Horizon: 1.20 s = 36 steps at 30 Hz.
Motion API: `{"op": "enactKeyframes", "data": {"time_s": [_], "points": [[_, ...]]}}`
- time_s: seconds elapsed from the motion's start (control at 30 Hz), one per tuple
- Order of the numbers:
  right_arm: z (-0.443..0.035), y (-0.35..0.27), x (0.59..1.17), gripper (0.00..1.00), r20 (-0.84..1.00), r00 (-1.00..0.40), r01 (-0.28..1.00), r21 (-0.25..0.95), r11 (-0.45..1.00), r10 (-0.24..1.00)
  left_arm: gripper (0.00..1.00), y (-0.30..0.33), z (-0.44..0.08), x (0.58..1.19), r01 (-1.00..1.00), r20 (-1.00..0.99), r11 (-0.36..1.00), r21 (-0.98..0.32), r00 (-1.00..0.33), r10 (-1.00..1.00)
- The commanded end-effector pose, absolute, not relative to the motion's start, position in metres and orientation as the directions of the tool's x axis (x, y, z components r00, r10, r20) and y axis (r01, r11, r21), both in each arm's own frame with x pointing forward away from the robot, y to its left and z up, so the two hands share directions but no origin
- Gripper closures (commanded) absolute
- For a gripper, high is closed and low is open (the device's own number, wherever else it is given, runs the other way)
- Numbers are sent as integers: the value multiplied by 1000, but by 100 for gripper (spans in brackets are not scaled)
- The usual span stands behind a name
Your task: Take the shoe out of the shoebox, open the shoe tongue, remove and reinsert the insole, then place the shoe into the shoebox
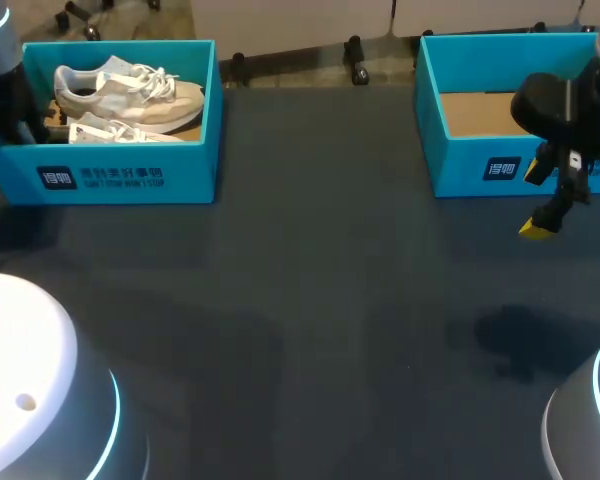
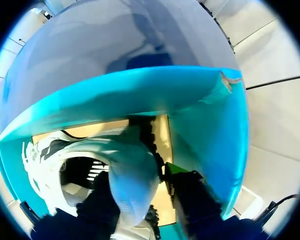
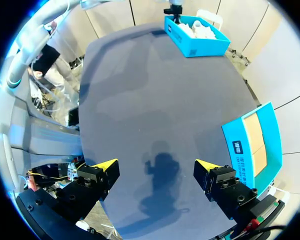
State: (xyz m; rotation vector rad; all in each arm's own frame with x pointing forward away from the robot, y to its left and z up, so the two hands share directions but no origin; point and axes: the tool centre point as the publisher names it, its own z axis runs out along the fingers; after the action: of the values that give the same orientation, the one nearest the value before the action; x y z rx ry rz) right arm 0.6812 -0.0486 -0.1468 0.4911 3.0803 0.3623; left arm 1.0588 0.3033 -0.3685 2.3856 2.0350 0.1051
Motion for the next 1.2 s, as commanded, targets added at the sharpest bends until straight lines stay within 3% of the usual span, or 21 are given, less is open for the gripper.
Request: {"op": "enactKeyframes", "data": {"time_s": [0.03, 1.2], "points": [[-147, -48, 683, 0, 37, -951, 308, 223, 925, 307, 100, 302, -360, 1053, 984, 51, -167, 62, 164, 985], [-147, -48, 683, 0, 37, -951, 308, 223, 925, 307, 100, 270, -237, 1088, 985, 140, -166, -56, 172, 975]]}}
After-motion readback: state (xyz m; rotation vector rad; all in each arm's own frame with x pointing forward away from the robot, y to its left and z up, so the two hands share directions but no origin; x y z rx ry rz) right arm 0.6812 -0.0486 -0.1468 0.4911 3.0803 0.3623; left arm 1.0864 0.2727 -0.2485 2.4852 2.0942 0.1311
